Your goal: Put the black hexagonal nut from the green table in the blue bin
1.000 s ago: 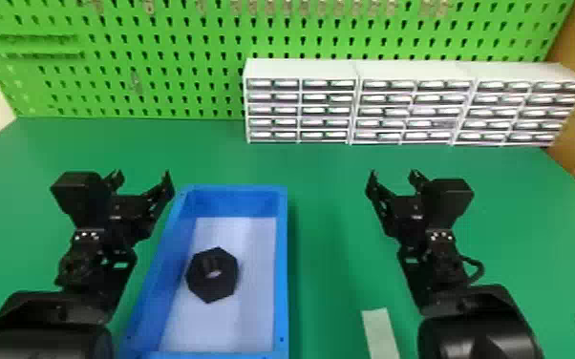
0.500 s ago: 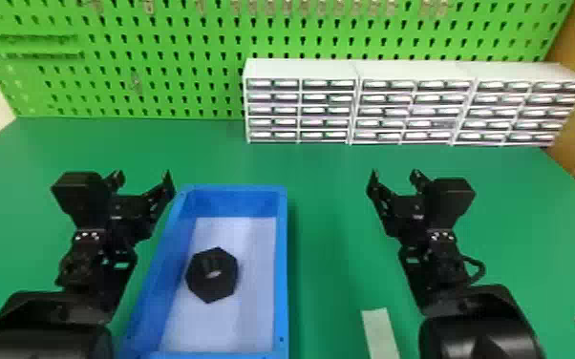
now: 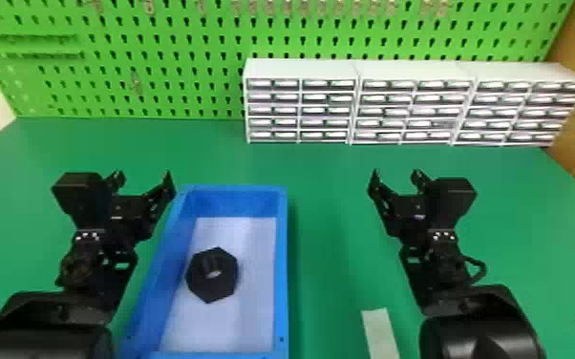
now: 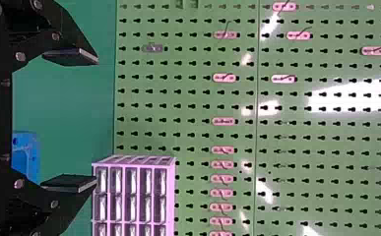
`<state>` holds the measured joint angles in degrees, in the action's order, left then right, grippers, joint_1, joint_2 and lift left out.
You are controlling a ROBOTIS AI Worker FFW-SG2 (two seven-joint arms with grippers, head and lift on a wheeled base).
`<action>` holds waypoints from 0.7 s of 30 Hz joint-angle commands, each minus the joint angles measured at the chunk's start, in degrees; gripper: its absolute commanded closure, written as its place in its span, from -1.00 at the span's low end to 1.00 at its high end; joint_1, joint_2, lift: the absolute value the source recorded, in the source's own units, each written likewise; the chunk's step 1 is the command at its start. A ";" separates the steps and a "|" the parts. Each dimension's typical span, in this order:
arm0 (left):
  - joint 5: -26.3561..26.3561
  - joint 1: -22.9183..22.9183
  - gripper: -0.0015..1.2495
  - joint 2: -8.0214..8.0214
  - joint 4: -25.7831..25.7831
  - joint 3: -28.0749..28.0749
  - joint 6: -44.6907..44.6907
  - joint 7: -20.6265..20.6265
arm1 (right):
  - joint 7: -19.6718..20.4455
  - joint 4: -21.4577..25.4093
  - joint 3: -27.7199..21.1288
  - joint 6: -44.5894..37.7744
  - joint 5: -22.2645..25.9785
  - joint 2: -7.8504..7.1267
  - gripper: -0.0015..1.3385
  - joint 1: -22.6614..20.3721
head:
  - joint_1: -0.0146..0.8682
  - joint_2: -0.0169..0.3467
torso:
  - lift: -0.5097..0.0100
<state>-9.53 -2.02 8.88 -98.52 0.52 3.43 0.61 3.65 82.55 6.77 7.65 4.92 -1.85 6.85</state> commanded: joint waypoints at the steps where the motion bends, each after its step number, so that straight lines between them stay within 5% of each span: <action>1: -0.05 0.09 -0.37 0.00 0.00 -0.08 0.00 0.00 | -0.05 0.07 0.00 0.00 0.09 0.09 -0.28 0.00 | 0.59 -0.62 | 0.59; 21: -0.40 0.09 -0.37 0.00 0.00 0.00 0.00 0.00 | 0.04 0.07 -0.09 0.00 0.35 0.09 -0.28 0.00 | 0.59 -0.62 | 0.59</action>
<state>-9.79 -2.00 8.88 -98.53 0.51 3.43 0.61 3.68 82.62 6.68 7.65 5.19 -1.76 6.81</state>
